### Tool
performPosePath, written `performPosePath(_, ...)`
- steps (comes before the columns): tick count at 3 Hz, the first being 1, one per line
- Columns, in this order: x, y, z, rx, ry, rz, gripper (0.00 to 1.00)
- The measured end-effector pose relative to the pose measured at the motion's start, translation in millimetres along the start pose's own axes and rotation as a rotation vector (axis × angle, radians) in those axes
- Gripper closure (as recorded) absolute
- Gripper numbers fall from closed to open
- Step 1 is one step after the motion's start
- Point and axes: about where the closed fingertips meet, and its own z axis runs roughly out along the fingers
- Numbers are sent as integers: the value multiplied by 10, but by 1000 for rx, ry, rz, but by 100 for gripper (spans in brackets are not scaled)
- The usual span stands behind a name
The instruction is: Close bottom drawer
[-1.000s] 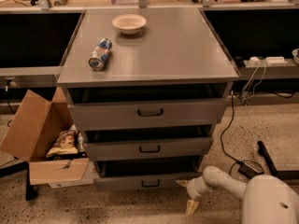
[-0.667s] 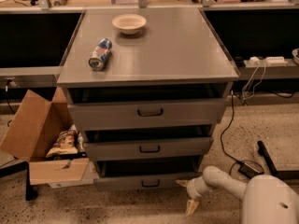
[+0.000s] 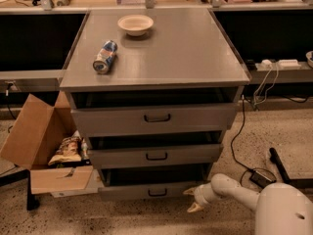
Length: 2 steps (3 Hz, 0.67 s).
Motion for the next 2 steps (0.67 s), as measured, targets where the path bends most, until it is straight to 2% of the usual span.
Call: performPosePath(2, 69, -382, -51, 89, 28, -31, 85)
